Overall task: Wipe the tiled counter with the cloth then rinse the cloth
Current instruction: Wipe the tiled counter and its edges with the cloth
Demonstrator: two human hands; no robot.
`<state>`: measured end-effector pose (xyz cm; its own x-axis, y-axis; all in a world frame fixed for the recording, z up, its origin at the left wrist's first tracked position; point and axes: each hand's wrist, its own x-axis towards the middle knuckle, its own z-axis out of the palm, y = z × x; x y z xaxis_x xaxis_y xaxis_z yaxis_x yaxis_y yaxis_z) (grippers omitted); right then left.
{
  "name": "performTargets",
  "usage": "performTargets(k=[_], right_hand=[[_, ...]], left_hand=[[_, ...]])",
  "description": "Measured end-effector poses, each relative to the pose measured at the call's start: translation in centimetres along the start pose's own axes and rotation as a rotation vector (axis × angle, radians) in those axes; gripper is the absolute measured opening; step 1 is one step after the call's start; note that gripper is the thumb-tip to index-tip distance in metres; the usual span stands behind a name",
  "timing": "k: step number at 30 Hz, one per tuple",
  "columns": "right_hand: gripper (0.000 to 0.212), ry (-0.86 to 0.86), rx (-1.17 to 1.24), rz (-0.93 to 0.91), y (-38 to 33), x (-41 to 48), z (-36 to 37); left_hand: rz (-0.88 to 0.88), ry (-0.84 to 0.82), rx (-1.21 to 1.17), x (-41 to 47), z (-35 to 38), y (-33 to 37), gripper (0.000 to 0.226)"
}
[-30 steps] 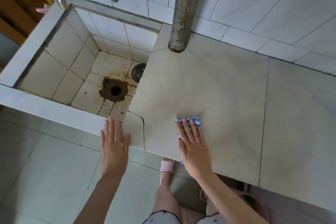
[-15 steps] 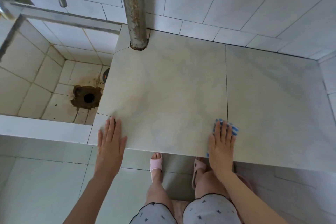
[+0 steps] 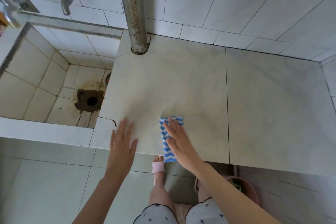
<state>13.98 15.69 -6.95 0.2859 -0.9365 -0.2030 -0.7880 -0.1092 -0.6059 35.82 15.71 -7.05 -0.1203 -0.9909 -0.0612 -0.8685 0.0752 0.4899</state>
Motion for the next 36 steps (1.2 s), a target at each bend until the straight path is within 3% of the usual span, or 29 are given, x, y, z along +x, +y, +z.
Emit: performTargets(k=[2, 5, 8, 11, 16, 21, 24, 28, 32, 36], right_hand=[[0.05, 0.061, 0.074, -0.029, 1.1, -1.7, -2.0], [0.039, 0.196, 0.012, -0.029, 3.1, -4.7, -3.4], [0.027, 0.222, -0.037, -0.08, 3.7, -6.1, -3.5], [0.027, 0.196, -0.087, -0.155, 3.6, -6.0, -3.0], [0.032, 0.063, -0.195, -0.141, 3.5, -5.9, -2.0], [0.022, 0.103, -0.086, -0.12, 3.5, -5.4, -2.0], [0.015, 0.151, -0.072, -0.116, 3.4, -5.2, -2.0], [0.014, 0.201, -0.032, -0.08, 3.2, -4.4, -2.5], [0.007, 0.241, 0.23, 0.171, 2.6, -3.3, -3.9], [0.011, 0.183, 0.348, 0.212, 1.9, -1.1, -6.5]], left_hand=[[0.113, -0.01, -0.079, 0.2, 0.3, 1.7, 0.048], [0.285, -0.058, -0.185, 0.2, 1.2, 4.4, 0.036], [0.429, -0.087, -0.221, 0.3, 2.0, 6.3, 0.026], [0.487, -0.17, -0.228, 0.1, 2.7, 6.7, 0.02], [0.515, -0.227, -0.132, -0.7, 3.3, 6.1, 0.041], [0.529, -0.124, -0.122, -0.8, 3.5, 6.4, 0.007], [0.538, -0.109, -0.116, -0.7, 3.4, 6.3, 0.003], [0.448, -0.105, -0.156, -0.1, 2.6, 6.8, 0.002], [0.09, -0.154, -0.396, 1.3, 1.3, 8.2, 0.006], [-0.032, -0.168, -0.592, 4.1, -0.5, 9.1, 0.016]])
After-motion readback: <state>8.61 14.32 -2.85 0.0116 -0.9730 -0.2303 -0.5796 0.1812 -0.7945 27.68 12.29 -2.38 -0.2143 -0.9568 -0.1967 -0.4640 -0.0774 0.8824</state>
